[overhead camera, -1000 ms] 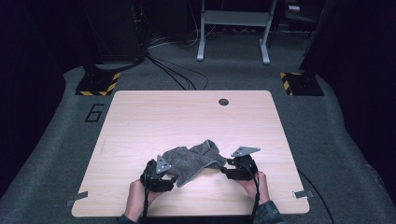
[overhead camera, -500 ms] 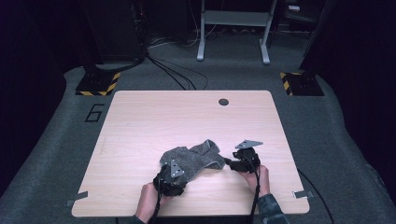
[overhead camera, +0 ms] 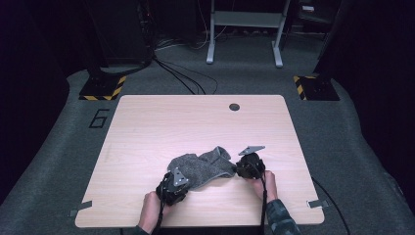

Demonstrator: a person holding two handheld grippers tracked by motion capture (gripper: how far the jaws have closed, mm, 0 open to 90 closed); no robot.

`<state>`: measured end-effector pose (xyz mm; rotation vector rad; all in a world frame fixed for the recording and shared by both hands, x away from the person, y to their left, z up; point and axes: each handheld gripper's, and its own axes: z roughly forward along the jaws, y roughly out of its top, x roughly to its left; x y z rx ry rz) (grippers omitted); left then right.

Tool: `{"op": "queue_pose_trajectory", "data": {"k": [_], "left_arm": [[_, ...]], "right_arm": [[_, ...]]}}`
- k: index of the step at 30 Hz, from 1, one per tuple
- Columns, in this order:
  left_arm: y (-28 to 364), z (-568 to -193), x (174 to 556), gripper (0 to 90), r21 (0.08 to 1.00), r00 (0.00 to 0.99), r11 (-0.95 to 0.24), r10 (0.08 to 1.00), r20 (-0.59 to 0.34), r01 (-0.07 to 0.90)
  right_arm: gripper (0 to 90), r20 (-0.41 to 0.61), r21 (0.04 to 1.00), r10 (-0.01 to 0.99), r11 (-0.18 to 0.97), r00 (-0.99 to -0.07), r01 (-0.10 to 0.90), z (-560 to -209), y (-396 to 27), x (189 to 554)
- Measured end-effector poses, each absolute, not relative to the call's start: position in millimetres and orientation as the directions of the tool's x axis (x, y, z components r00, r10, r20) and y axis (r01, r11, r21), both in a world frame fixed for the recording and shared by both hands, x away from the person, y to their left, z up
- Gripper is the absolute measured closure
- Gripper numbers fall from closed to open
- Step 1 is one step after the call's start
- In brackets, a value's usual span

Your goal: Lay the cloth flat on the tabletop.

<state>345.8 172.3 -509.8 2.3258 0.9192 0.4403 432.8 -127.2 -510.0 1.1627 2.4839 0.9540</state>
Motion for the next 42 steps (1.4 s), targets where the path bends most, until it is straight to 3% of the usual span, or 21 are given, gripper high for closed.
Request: {"op": "queue_pose_trajectory", "data": {"k": [4,8,19,42], "left_arm": [[176,-510,347,84.6,0.634,0.699,-0.583,0.709,0.091,0.508],[185,-511,351,86.3,0.642,0.674,-0.562,0.733,0.094,0.521],[206,-497,354,86.7,0.684,0.642,-0.502,0.764,0.064,0.529],[217,-490,346,86.9,0.692,0.656,-0.454,0.754,-0.038,0.561]], "right_arm": [[83.1,0.07,0.646,0.749,0.469,-0.658,0.602,-510,-129,431],[86.2,0.073,0.645,0.753,0.464,-0.654,0.607,-510,-130,427],[87.1,0.126,0.714,0.79,0.347,-0.6,0.608,-486,-145,407],[87.7,0.161,0.737,0.82,0.271,-0.549,0.62,-468,-156,345]]}}
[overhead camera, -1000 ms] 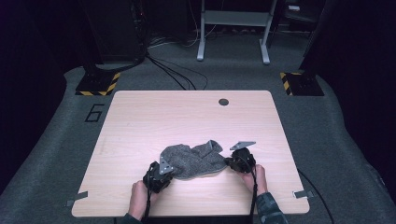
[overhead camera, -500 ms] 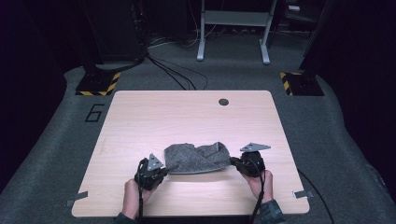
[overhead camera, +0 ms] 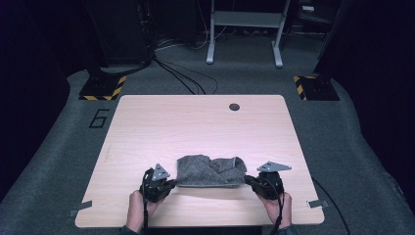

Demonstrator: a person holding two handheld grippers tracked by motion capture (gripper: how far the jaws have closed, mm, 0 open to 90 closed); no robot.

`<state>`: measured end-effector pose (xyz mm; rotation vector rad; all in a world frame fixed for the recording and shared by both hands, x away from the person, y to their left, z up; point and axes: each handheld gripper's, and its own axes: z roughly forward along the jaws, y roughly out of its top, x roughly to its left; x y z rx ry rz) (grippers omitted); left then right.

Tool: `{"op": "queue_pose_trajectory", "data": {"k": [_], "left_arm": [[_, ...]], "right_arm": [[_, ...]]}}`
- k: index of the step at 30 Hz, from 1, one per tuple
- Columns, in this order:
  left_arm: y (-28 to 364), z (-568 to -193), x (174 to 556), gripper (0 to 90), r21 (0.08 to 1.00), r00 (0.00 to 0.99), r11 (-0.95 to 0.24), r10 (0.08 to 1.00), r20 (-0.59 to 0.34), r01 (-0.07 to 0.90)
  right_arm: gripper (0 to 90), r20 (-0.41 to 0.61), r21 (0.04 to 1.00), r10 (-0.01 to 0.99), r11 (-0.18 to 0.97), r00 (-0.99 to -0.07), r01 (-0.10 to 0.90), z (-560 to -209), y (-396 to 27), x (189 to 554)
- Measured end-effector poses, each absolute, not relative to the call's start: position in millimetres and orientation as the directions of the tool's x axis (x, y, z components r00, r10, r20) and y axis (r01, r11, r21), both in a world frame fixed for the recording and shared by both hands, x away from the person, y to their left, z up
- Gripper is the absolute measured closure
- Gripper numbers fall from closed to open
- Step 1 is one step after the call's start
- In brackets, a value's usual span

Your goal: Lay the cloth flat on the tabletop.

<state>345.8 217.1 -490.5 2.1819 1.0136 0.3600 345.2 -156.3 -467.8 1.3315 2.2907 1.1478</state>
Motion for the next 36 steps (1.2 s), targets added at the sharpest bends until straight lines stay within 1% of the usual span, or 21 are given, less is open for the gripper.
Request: {"op": "queue_pose_trajectory", "data": {"k": [5,6,7,9,11,12,13,14,15,16,17,18,20,21,23,26,28,30,31,34,36], "left_arm": [[220,-490,360,87.0,0.689,0.65,-0.443,0.758,-0.054,0.574],[222,-489,369,87.0,0.695,0.642,-0.425,0.764,-0.068,0.58],[224,-487,378,87.1,0.69,0.641,-0.419,0.762,-0.086,0.591],[227,-481,400,87.2,0.689,0.634,-0.419,0.769,-0.077,0.591],[229,-471,430,87.3,0.686,0.625,-0.408,0.775,-0.088,0.602],[229,-464,448,87.4,0.678,0.623,-0.431,0.78,-0.051,0.596],[229,-454,466,87.4,0.68,0.611,-0.423,0.79,-0.048,0.6],[229,-442,484,87.5,0.686,0.599,-0.415,0.8,-0.038,0.598],[229,-426,499,87.4,0.692,0.584,-0.417,0.811,-0.008,0.589],[229,-404,512,87.4,0.71,0.578,-0.413,0.816,0.011,0.57],[228,-390,517,87.4,0.727,0.569,-0.409,0.822,0.031,0.551],[227,-371,518,87.5,0.743,0.567,-0.427,0.82,0.078,0.516],[225,-341,512,87.5,0.777,0.562,-0.44,0.816,0.135,0.451],[225,-332,507,87.4,0.787,0.562,-0.449,0.811,0.16,0.424],[226,-324,494,87.4,0.802,0.573,-0.451,0.802,0.171,0.392],[224,-337,471,87.3,0.803,0.595,-0.475,0.78,0.194,0.36],[222,-356,454,87.2,0.791,0.615,-0.495,0.763,0.198,0.36],[220,-381,439,86.8,0.764,0.638,-0.524,0.745,0.197,0.376],[220,-394,431,86.6,0.755,0.646,-0.53,0.739,0.189,0.386],[223,-431,410,86.2,0.734,0.667,-0.517,0.736,0.119,0.44],[225,-449,398,85.9,0.718,0.672,-0.514,0.735,0.088,0.469]], "right_arm": [[87.7,0.15,0.742,0.818,0.278,-0.556,0.61,-463,-154,356],[87.7,0.154,0.743,0.818,0.274,-0.554,0.611,-462,-154,358],[87.7,0.151,0.747,0.817,0.275,-0.557,0.605,-459,-153,368],[87.8,0.153,0.753,0.812,0.273,-0.563,0.598,-454,-151,386],[88.0,0.137,0.757,0.809,0.286,-0.572,0.587,-445,-148,413],[87.9,0.112,0.763,0.81,0.301,-0.576,0.572,-439,-146,430],[88.0,0.117,0.76,0.805,0.304,-0.581,0.575,-432,-144,448],[88.0,0.108,0.761,0.807,0.308,-0.58,0.571,-423,-141,467],[88.0,0.093,0.761,0.814,0.313,-0.573,0.568,-410,-138,484],[88.0,0.094,0.776,0.812,0.302,-0.576,0.553,-395,-136,499],[88.0,0.071,0.795,0.823,0.295,-0.564,0.53,-374,-134,512],[88.0,0.057,0.81,0.825,0.29,-0.562,0.51,-360,-133,518],[87.9,0.044,0.848,0.83,0.263,-0.556,0.46,-326,-133,520],[87.9,0.035,0.865,0.829,0.255,-0.559,0.433,-312,-134,516],[87.7,0.033,0.881,0.824,0.243,-0.565,0.405,-298,-139,504],[87.6,0.035,0.883,0.814,0.247,-0.579,0.4,-305,-145,479],[87.5,0.033,0.869,0.81,0.266,-0.586,0.417,-324,-147,460],[87.3,0.05,0.844,0.798,0.288,-0.601,0.453,-350,-148,444],[87.2,0.055,0.829,0.793,0.303,-0.607,0.47,-364,-148,436],[87.1,0.101,0.78,0.775,0.328,-0.624,0.533,-407,-147,414],[86.8,0.112,0.748,0.774,0.347,-0.623,0.565,-429,-147,402]]}}
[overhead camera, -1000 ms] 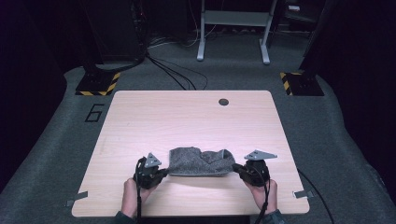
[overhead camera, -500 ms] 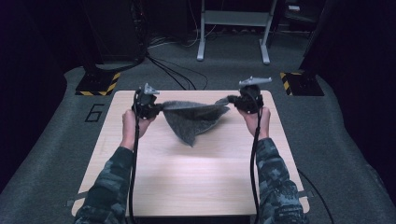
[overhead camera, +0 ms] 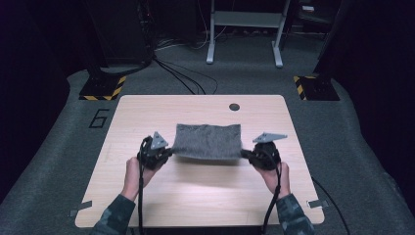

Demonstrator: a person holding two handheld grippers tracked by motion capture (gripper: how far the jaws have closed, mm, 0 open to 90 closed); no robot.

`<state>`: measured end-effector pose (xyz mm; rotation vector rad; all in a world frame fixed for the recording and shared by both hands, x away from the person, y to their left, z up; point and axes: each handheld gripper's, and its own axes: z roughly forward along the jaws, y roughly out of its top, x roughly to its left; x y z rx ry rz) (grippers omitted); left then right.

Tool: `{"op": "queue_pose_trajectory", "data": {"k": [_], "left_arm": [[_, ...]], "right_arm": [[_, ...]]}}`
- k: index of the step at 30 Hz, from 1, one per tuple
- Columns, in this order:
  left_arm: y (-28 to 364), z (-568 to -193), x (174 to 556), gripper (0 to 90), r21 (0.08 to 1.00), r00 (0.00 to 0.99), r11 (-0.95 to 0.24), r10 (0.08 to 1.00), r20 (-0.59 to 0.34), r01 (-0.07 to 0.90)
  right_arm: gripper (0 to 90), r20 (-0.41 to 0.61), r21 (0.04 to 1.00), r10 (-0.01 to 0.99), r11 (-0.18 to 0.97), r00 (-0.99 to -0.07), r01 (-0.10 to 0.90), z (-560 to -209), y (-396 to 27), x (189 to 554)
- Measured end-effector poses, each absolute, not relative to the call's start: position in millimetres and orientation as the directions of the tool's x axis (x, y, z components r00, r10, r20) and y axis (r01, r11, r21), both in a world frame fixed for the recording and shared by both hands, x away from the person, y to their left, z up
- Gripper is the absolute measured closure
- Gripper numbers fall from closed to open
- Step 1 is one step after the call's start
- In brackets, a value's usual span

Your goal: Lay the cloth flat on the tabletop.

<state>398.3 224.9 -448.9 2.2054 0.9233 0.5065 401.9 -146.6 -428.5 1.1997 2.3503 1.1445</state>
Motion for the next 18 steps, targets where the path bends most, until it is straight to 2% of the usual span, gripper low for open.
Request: {"op": "queue_pose_trajectory", "data": {"k": [6,11,13,14,16,18], "left_arm": [[229,-483,375,83.5,0.705,0.676,-0.481,0.737,0.003,0.521],[233,-493,365,74.5,0.69,0.687,-0.467,0.724,-0.061,0.553],[236,-492,360,65.4,0.688,0.688,-0.455,0.72,-0.089,0.565],[237,-491,358,56.9,0.683,0.691,-0.46,0.717,-0.091,0.567],[242,-487,354,46.1,0.697,0.679,-0.444,0.73,-0.082,0.562],[246,-480,356,36.9,0.706,0.665,-0.429,0.743,-0.079,0.564]], "right_arm": [[84.9,0.196,0.71,0.777,0.308,-0.598,0.633,-467,-151,377],[77.0,0.233,0.694,0.781,0.284,-0.579,0.662,-479,-160,364],[70.2,0.229,0.696,0.785,0.282,-0.576,0.66,-481,-165,361],[64.7,0.238,0.688,0.788,0.276,-0.568,0.671,-480,-168,359],[58.2,0.241,0.704,0.787,0.261,-0.568,0.66,-479,-175,359],[48.0,0.235,0.714,0.798,0.246,-0.555,0.655,-476,-180,361]]}}
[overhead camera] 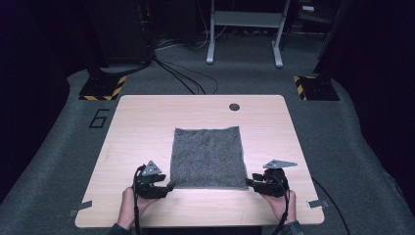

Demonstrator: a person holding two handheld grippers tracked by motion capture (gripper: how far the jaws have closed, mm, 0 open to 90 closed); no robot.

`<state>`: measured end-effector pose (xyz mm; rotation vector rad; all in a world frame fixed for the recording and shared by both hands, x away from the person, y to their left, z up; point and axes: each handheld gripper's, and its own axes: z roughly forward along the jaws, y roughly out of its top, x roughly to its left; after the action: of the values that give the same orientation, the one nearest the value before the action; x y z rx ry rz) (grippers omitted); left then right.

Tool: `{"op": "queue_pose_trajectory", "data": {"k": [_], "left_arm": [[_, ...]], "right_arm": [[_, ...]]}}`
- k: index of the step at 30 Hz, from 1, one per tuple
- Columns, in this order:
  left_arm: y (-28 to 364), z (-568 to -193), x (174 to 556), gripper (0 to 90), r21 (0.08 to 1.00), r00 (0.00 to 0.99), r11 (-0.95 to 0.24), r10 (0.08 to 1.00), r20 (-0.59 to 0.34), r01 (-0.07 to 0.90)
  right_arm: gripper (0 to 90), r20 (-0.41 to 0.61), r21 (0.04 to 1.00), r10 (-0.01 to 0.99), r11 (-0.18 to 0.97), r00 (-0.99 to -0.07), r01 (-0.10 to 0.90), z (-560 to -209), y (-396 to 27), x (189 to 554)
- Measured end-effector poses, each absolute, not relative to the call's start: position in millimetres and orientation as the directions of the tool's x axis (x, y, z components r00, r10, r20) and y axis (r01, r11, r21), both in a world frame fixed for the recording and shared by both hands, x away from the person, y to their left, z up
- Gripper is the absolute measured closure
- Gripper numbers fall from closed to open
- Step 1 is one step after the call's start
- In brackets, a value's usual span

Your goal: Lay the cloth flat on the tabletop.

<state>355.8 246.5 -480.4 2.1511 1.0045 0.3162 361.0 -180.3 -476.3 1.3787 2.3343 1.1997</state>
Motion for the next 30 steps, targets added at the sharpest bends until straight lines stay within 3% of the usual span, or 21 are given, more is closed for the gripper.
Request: {"op": "queue_pose_trajectory", "data": {"k": [6,10,13,21,30], "left_arm": [[241,-474,387,24.0,0.735,0.655,-0.387,0.749,-0.102,0.557],[224,-482,407,19.9,0.716,0.649,-0.43,0.759,-0.043,0.55],[214,-493,416,18.9,0.693,0.646,-0.447,0.763,-0.035,0.566],[207,-509,420,15.1,0.645,0.633,-0.491,0.774,0.015,0.585],[207,-518,412,12.9,0.643,0.623,-0.492,0.781,0.03,0.586]], "right_arm": [[25.5,0.165,0.747,0.793,0.288,-0.587,0.599,-468,-163,386],[15.2,0.108,0.729,0.776,0.363,-0.621,0.581,-474,-137,407],[14.0,0.071,0.716,0.766,0.406,-0.638,0.568,-482,-121,419],[0.4,0.047,0.662,0.753,0.469,-0.656,0.585,-505,-99,433],[0.9,0.017,0.627,0.761,0.497,-0.649,0.599,-519,-96,432]]}}
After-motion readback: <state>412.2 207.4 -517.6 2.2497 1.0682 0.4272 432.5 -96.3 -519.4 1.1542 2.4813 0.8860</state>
